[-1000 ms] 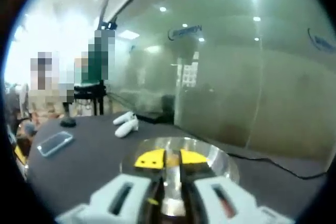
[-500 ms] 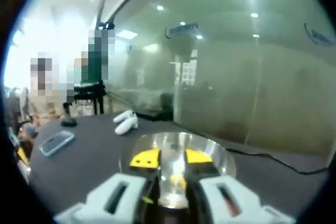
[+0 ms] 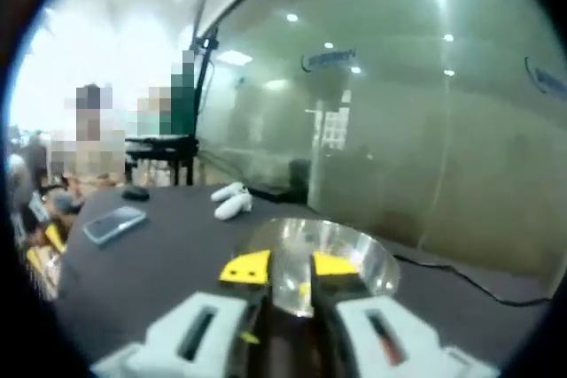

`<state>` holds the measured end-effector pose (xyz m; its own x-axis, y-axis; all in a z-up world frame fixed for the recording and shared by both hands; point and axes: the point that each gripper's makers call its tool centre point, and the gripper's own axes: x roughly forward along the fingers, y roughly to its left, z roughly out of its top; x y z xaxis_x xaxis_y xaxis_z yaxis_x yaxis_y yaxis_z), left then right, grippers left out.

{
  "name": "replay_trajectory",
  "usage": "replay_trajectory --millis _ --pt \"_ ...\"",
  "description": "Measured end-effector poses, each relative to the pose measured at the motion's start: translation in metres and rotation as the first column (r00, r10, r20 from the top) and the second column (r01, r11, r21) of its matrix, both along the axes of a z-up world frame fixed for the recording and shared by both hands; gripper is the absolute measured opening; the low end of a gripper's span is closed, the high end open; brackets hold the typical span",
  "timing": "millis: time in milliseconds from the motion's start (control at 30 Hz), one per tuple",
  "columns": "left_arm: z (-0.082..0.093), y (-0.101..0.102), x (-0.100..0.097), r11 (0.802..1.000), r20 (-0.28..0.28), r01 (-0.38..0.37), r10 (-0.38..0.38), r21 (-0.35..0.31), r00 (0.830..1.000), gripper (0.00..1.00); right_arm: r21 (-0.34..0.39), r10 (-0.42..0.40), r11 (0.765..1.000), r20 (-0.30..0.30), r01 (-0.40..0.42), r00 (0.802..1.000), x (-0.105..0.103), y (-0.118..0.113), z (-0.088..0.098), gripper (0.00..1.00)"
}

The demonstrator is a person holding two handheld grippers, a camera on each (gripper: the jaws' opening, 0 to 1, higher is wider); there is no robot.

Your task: Pick up the QQ candy scattered on the table and place it into the stainless steel bowl on the table

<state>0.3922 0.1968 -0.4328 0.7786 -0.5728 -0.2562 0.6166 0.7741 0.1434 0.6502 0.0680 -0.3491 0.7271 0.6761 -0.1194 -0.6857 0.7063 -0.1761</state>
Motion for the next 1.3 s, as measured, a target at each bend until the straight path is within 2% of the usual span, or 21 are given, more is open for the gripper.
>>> replay_trajectory --millis 100,167,200,267,333,533,600,667,767,933,1300 --pt "-0.001 0.001 0.0 1.0 -0.001 -0.001 0.001 0.0 1.0 0.33 0.004 0.001 1.0 0.004 -0.001 1.0 -0.015 -0.011 -0.003 0.17" --pt "-0.001 0.001 0.0 1.0 0.001 -0.001 0.001 0.0 1.0 0.33 0.093 0.016 0.996 -0.077 -0.008 0.997 -0.027 -0.017 -0.009 0.17" --pt "0.0 0.001 -0.001 1.0 0.002 -0.001 0.001 -0.002 1.0 0.33 0.097 0.012 0.995 -0.084 -0.004 0.996 -0.031 -0.022 -0.012 0.17" --pt "0.001 0.002 -0.001 1.0 0.005 -0.002 0.002 -0.005 1.0 0.33 0.021 0.003 1.0 -0.051 -0.002 0.999 -0.042 -0.033 -0.024 0.17" --pt "0.001 0.004 -0.001 1.0 0.006 -0.004 0.004 -0.01 1.0 0.33 -0.018 0.005 1.0 -0.039 -0.006 0.999 -0.052 -0.039 -0.033 0.17" --pt "0.0 0.004 -0.001 1.0 0.006 -0.004 0.004 -0.012 1.0 0.33 -0.005 -0.01 1.0 -0.103 0.01 0.995 -0.076 -0.06 -0.064 0.17" --pt "-0.001 0.003 -0.001 1.0 0.006 -0.002 0.002 -0.011 1.0 0.33 0.014 -0.009 1.0 -0.153 0.011 0.988 -0.082 -0.061 -0.073 0.17" --pt "-0.002 0.002 -0.001 1.0 0.004 -0.001 0.001 -0.013 1.0 0.33 0.022 -0.016 1.0 -0.145 0.02 0.989 -0.085 -0.063 -0.074 0.17" --pt "-0.002 0.0 0.0 1.0 0.003 0.003 -0.003 -0.013 1.0 0.33 -0.011 -0.021 1.0 -0.139 0.02 0.99 -0.09 -0.066 -0.081 0.17" --pt "-0.002 -0.003 -0.001 1.0 0.006 0.011 -0.011 -0.013 1.0 0.33 -0.019 -0.018 1.0 -0.16 0.015 0.987 -0.092 -0.067 -0.091 0.17" --pt "-0.002 -0.003 -0.002 1.0 0.009 0.013 -0.013 -0.014 1.0 0.33 -0.075 0.032 0.996 -0.211 -0.049 0.977 -0.083 -0.046 -0.108 0.17"
